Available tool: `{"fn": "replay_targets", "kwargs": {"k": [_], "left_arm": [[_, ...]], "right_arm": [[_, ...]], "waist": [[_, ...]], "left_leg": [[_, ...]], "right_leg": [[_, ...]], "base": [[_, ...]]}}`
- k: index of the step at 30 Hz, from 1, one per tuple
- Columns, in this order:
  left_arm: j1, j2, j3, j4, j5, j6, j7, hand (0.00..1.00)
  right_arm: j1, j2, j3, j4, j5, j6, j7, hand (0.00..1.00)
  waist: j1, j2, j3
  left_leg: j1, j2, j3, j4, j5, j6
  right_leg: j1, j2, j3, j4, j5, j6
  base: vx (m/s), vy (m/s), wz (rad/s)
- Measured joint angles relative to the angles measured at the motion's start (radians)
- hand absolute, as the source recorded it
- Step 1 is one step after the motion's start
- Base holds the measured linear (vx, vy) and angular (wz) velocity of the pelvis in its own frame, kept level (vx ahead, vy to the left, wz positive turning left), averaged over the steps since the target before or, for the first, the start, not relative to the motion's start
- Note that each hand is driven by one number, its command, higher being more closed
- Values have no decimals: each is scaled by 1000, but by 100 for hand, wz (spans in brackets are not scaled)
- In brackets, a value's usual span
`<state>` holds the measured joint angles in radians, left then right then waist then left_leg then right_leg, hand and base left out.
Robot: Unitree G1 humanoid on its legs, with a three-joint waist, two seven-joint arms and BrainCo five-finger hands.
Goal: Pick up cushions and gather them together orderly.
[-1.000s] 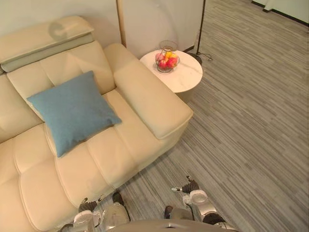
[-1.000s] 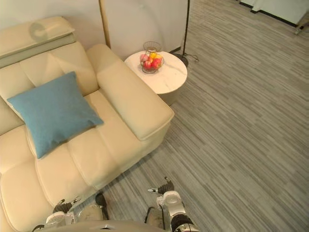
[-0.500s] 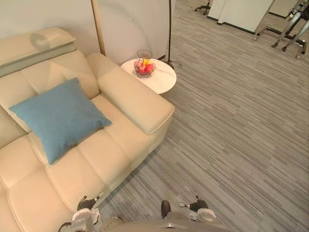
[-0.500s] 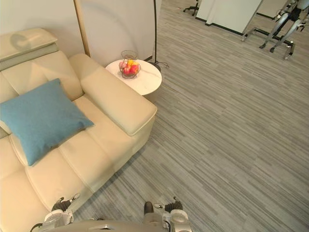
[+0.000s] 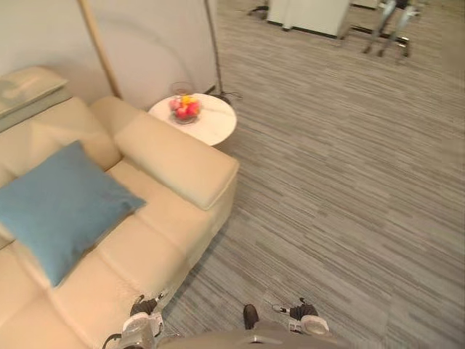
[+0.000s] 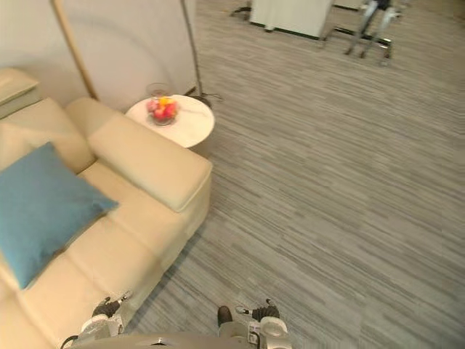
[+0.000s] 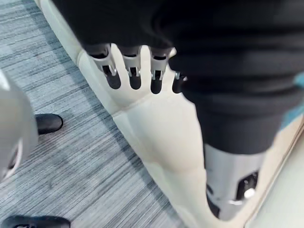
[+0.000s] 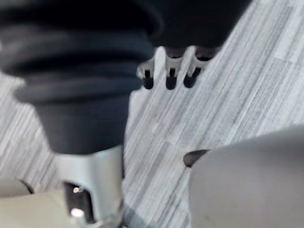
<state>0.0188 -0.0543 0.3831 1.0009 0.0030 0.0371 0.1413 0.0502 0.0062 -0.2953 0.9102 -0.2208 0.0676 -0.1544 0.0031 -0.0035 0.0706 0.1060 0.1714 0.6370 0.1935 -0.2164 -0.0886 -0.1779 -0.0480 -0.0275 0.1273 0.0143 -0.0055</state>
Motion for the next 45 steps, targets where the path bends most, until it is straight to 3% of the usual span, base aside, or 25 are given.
{"fn": "replay_targets", "kwargs": {"k": [2, 3, 4, 6, 10, 13, 14, 15, 17, 19, 20, 24, 25, 26, 27, 28, 29, 34, 38, 39, 40, 41, 43, 45], "left_arm": [[-1, -14, -4, -8, -2, 0, 3, 0], [-1, -14, -6, -11, -2, 0, 5, 0], [-1, -13, -12, -10, -3, 0, 6, 0], [-9, -14, -16, -9, -8, 0, 7, 0], [-49, -14, -68, -1, -20, -1, 5, 0], [-56, -16, -80, 1, -19, -2, 5, 0], [-45, -16, -83, 0, -18, -3, 5, 0], [-33, -20, -83, -2, -18, -5, 5, 0], [-14, -20, -82, -11, -18, -13, 4, 0], [25, -6, -77, -56, -15, -27, -2, 0], [26, -4, -71, -60, -15, -32, -2, 0], [53, -13, -40, -68, -17, -39, 5, 0], [51, -23, -34, -65, -17, -39, 6, 0], [52, -24, -29, -66, -18, -40, 7, 0], [50, -20, -30, -65, -14, -39, 7, 0], [42, -2, -31, -65, -6, -39, 6, 0], [39, 2, -31, -57, -4, -39, 6, 0], [36, -3, -37, -32, 0, -38, 5, 0], [46, -1, -78, -29, 0, -35, 4, 0], [40, 18, -89, -28, 0, -37, 3, 0], [34, 21, -105, -24, -1, -39, 5, 0], [26, 18, -138, -22, -1, -41, 6, 0], [20, 36, -180, -5, -2, -36, 7, 0], [6, 61, -193, 8, -2, -36, 7, 0]], "right_arm": [[-7, 5, -1, -3, 3, 1, 0, 0], [-7, 6, -2, -2, 3, 2, 0, 0], [-5, 6, -5, 2, 4, 3, -1, 0], [-6, 1, -9, 1, 18, 1, -2, 0], [-28, -20, -72, 14, 32, 1, -2, 0], [-32, -26, -101, 15, 60, 3, -7, 0], [-31, -25, -93, 17, 67, 5, -10, 0], [-24, -28, -87, 18, 68, 6, -25, 0], [-19, -27, -69, 17, 79, 6, -35, 0], [-17, -16, -62, 13, 108, 4, -40, 0], [-17, -12, -63, 13, 113, 4, -41, 0], [-11, -14, -67, 4, 140, 1, -46, 0], [-9, -17, -68, -6, 144, 0, -49, 0], [-2, -17, -67, -17, 145, 1, -53, 0], [3, -11, -66, -29, 146, 1, -56, 0], [16, 7, -66, -29, 148, 0, -68, 0], [22, 13, -72, -29, 155, 1, -71, 0], [29, 8, -73, -29, 155, -5, -72, 0], [10, 6, -79, -30, 155, -10, -70, 0], [-17, 10, -80, -26, 155, -14, -71, 0], [-32, 11, -83, -18, 155, -14, -73, 0], [-54, -3, -85, 2, 155, -17, -72, 0], [-95, 0, -67, 16, 155, -16, -68, 0], [-120, 6, -65, 42, 154, -18, -69, 0]], "waist": [[-5, 3, 0], [-3, 2, 0], [-1, -1, -1], [-8, 6, -4], [-7, 40, 1], [-25, 43, 6], [-20, 37, 22], [-13, 33, 28], [-7, 32, 32], [25, 35, 36], [30, 36, 41], [49, 43, 43], [54, 57, 46], [65, 74, 37], [62, 67, 37], [51, 28, 41], [53, 22, 41], [53, 29, 35], [56, 39, 28], [56, 24, 41], [52, 35, 34], [53, 35, 50], [53, 51, 56], [52, 49, 63]], "left_leg": [[14, 26, 82, 1, 3, -6], [31, 31, 105, -1, 6, -10], [74, 30, 157, -4, 11, -22], [91, 42, 163, -4, 15, -25], [95, 51, 157, -2, 43, -21], [49, 124, 112, 213, 59, -14], [11, 180, 62, 373, 68, 13], [-42, 202, -17, 517, 28, 4], [-103, 187, -108, 614, -16, 2], [-235, 119, -266, 650, -76, -4], [-250, 108, -288, 634, -80, 1], [-273, 53, -418, 311, -84, 4], [-260, 43, -470, 227, -52, -36], [-260, 21, -479, 214, -43, -30], [-258, 11, -478, 213, -43, -29], [-229, -33, -474, 191, -57, -20], [-211, -55, -473, 190, -69, -4], [-128, -84, -387, 170, -96, 33], [-106, -92, -338, 260, -91, 33], [-181, -87, -361, 370, -140, 51], [-167, -110, -393, 201, -144, 94], [-115, -121, -347, 76, -48, 81], [-86, -116, -286, 65, -40, 74], [-72, -111, -268, 63, -40, 74]], "right_leg": [[-49, -65, -247, 101, -52, -40], [-50, -83, -318, 130, -76, -48], [-34, -123, -458, 165, -73, -59], [-34, -108, -482, 179, -74, -35], [-95, -47, -390, 190, -119, -38], [-82, -29, -348, 193, -133, -36], [-45, -14, -317, 183, -139, -46], [-15, -2, -288, 173, -148, -62], [8, 10, -249, 168, -153, -65], [27, 34, -154, 158, -160, -57], [36, 38, -131, 156, -160, -56], [33, 63, 14, 158, -169, -39], [22, 87, 52, 160, -168, -26], [10, 90, 76, 178, -158, -5], [-1, 81, 67, 209, -163, 2], [21, 56, 80, 225, -170, 14], [40, 42, 90, 185, -181, 51], [47, 48, 193, 171, -181, 74], [-31, 48, 193, 323, -170, 61], [-66, 13, 166, 378, -165, 53], [-88, -14, 113, 391, -167, 57], [-108, -52, 19, 413, -185, 66], [-99, -115, -280, 368, -190, 43], [-103, -119, -409, 304, -181, 26]], "base": [[-3, -40, -108], [158, -102, -124], [169, -108, -109], [125, -147, -99], [98, -166, -82], [129, -135, -48], [163, -71, -55], [146, -32, -66], [91, 13, -72], [129, 98, -120], [111, 119, -120], [77, 240, -126], [84, 364, -162], [76, 220, -122], [201, 313, -99], [238, 247, -62], [277, 286, -71], [252, 200, -80], [224, 94, -106], [116, 97, -86], [87, 97, -106], [51, 67, -105], [86, 65, -106], [111, 3, -87]]}}
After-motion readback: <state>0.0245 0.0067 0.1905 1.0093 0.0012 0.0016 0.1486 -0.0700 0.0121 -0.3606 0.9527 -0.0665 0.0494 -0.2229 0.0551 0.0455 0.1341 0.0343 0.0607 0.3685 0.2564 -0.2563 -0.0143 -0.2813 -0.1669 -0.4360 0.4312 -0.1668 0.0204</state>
